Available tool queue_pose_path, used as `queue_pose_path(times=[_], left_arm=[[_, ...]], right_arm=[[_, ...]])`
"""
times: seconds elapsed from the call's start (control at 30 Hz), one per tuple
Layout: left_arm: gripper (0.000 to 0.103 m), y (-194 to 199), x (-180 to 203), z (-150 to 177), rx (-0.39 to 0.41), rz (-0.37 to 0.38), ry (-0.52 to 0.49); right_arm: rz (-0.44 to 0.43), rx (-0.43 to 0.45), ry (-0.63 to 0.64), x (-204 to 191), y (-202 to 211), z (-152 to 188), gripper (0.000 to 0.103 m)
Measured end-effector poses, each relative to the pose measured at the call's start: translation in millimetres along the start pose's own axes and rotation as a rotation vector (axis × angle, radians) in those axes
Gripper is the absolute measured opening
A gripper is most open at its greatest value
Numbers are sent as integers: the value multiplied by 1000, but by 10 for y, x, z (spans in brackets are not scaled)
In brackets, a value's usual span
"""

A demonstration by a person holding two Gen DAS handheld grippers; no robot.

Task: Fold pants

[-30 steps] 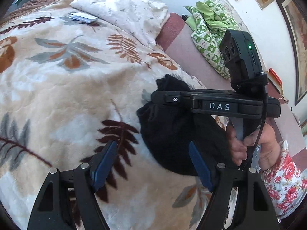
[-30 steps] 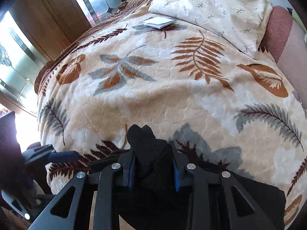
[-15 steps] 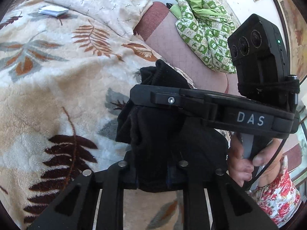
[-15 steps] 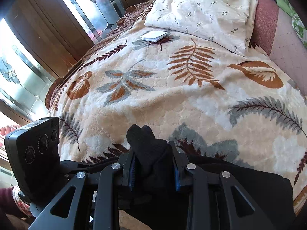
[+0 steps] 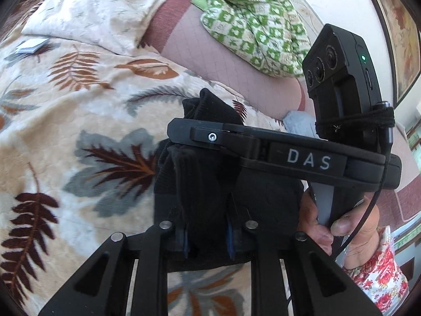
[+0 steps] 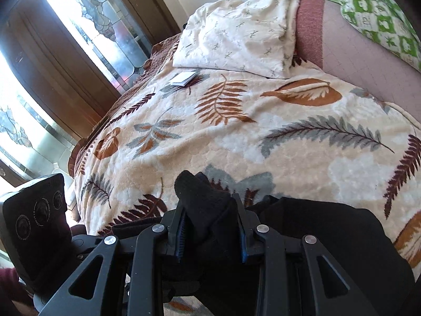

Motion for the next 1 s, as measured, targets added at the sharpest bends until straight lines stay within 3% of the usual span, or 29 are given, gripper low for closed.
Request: queue_pose_path(times=[0.1, 0.23, 0.33, 0.53, 0.67, 0.77, 0.87, 1.0], left_arm=[[20, -202, 181, 57, -29, -18, -23], [39, -446, 531, 224, -86, 0, -72], [46, -536, 841, 412, -134, 43, -145], [53, -346, 1119, 746, -175, 120, -188], [55, -100, 938, 824, -151, 55, -175], [56, 74, 738, 877, -139, 17, -109], [56, 184, 530, 896, -130, -36, -63], [57, 304, 334, 902, -125, -97, -33]], right_arm=[[11, 11, -55, 304, 85, 35, 41], [43, 52, -153, 762, 202, 106, 50], [70, 105, -249, 1153, 361, 167, 62], [160, 219, -388, 1719, 775, 372, 64], [171, 294, -376, 1611, 1066, 425, 64], [67, 312, -367, 1287, 1114, 454, 64], [-46, 287, -375, 974, 934, 528, 64], [-6, 227, -381, 926, 519, 755, 64]])
Point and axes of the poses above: each gripper's, at about its wrist camera, not at the fingertips, and y roughly against the way its jaws point, x to its right, z to its underside, the point moved 10 cm from there along -y, roughly the way its jaws point, and after that the axes turned 12 degrees about -y, right-handed, at the moved point
